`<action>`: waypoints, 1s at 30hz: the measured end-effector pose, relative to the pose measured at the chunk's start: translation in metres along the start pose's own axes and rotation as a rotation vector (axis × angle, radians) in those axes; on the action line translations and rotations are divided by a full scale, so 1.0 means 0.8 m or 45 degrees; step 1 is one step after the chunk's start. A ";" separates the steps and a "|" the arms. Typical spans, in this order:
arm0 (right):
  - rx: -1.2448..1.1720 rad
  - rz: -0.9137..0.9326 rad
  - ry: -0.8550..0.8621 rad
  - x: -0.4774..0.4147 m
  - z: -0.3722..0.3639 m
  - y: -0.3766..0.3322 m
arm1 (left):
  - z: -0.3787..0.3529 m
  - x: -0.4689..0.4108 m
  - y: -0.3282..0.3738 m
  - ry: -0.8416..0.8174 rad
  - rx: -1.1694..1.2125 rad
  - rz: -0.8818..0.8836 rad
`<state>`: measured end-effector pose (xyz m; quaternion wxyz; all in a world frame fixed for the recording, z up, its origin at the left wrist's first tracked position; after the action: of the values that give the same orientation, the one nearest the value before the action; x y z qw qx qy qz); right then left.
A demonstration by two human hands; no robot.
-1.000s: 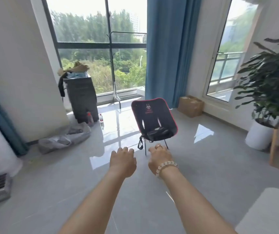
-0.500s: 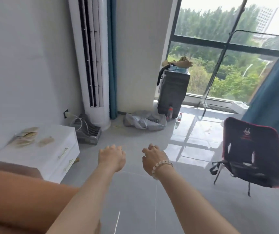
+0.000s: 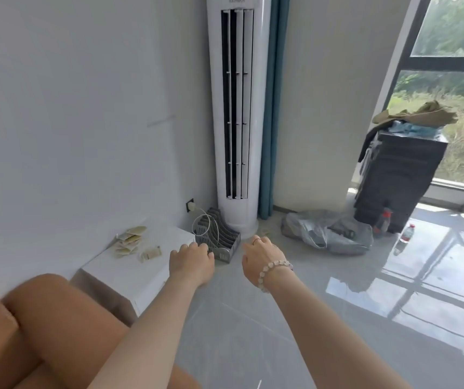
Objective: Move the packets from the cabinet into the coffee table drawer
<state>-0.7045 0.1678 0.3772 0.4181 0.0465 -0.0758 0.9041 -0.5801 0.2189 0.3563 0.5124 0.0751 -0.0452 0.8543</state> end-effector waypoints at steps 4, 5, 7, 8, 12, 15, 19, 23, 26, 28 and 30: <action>-0.007 0.034 -0.051 -0.054 0.001 0.020 | -0.001 -0.040 -0.009 -0.014 -0.025 0.117; -0.016 0.052 -0.044 -0.067 0.003 0.019 | -0.001 -0.049 -0.016 -0.014 -0.024 0.145; -0.028 0.095 -0.045 -0.091 0.006 0.010 | -0.001 -0.065 -0.035 -0.023 -0.016 0.201; -0.019 0.122 -0.055 -0.102 0.005 0.003 | -0.002 -0.074 -0.045 -0.031 -0.015 0.225; 0.040 0.206 -0.088 -0.150 -0.006 -0.025 | -0.012 -0.111 -0.071 -0.082 -0.010 0.224; 0.106 0.250 -0.129 -0.191 -0.018 -0.045 | -0.026 -0.147 -0.098 -0.144 0.034 0.237; 0.133 0.317 -0.127 -0.271 -0.008 -0.073 | -0.026 -0.204 -0.134 -0.193 0.079 0.284; 0.139 0.399 -0.132 -0.351 -0.001 -0.108 | -0.017 -0.273 -0.184 -0.161 0.115 0.396; 0.221 0.446 -0.195 -0.405 -0.008 -0.117 | -0.005 -0.330 -0.203 -0.166 0.183 0.444; 0.244 0.455 -0.195 -0.443 -0.002 -0.119 | 0.004 -0.366 -0.213 -0.139 0.226 0.461; 0.196 0.457 -0.175 -0.477 0.009 -0.125 | 0.007 -0.397 -0.225 -0.117 0.225 0.465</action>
<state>-0.3815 -0.0551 0.3375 0.2394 0.1255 -0.0418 0.9619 -0.2740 0.0270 0.3065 0.3379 0.1493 -0.0065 0.9292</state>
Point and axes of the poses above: each hand's wrist, its own x-axis away from the middle knuckle, its own z-axis out of the back of the hand, y = z × x, the point moved 9 cm from there along -x, towards the middle knuckle, and after that the axes turned 6 degrees about -y, right-handed, at the moved point
